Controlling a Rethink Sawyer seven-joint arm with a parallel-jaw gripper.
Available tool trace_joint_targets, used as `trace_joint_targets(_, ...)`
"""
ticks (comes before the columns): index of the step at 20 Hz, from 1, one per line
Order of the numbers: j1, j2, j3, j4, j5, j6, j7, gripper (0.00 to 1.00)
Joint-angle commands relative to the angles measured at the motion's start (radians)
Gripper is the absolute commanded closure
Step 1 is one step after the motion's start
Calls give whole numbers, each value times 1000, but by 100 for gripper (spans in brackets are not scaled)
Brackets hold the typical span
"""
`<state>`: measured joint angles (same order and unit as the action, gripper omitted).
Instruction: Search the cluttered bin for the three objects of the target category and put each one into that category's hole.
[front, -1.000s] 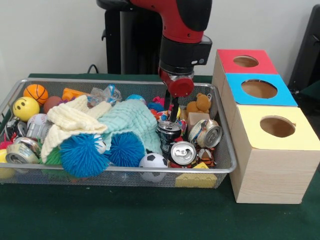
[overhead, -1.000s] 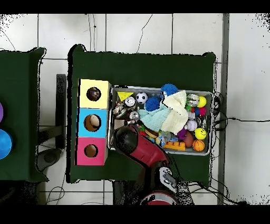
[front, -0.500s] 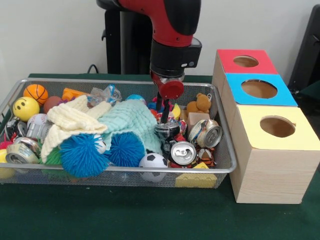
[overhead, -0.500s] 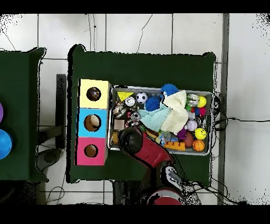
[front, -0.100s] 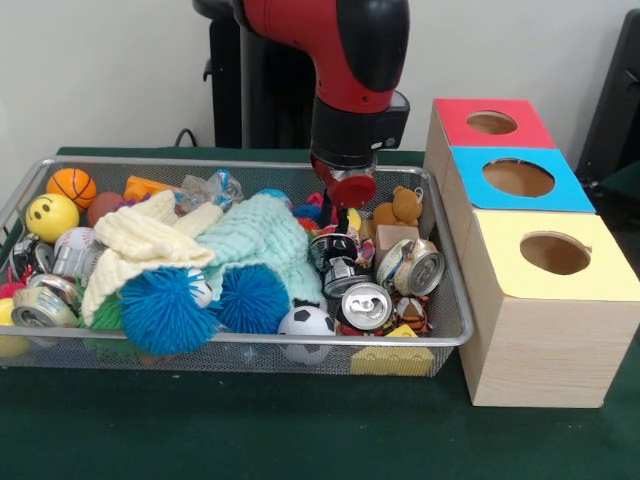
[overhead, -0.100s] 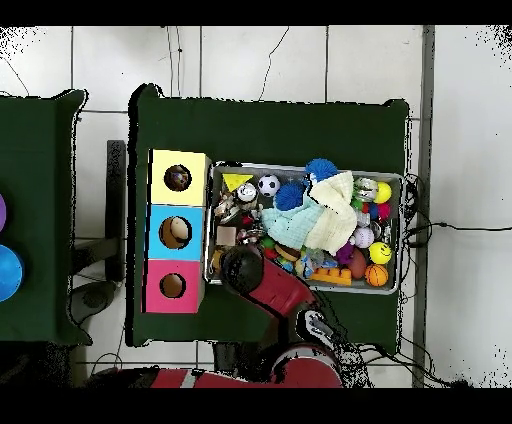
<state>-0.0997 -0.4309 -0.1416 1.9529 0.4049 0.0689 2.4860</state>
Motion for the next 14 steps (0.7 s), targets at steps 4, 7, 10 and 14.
trace_joint_targets(4, 34, 26, 118, -89, 36, -12, 142, 0)
trace_joint_targets(7, 28, 20, 119, -87, 31, -10, 137, 0)
trace_joint_targets(10, 23, 19, 113, -88, 18, -17, 125, 100)
trace_joint_targets(14, 38, 22, 94, -90, 17, -37, 129, 100)
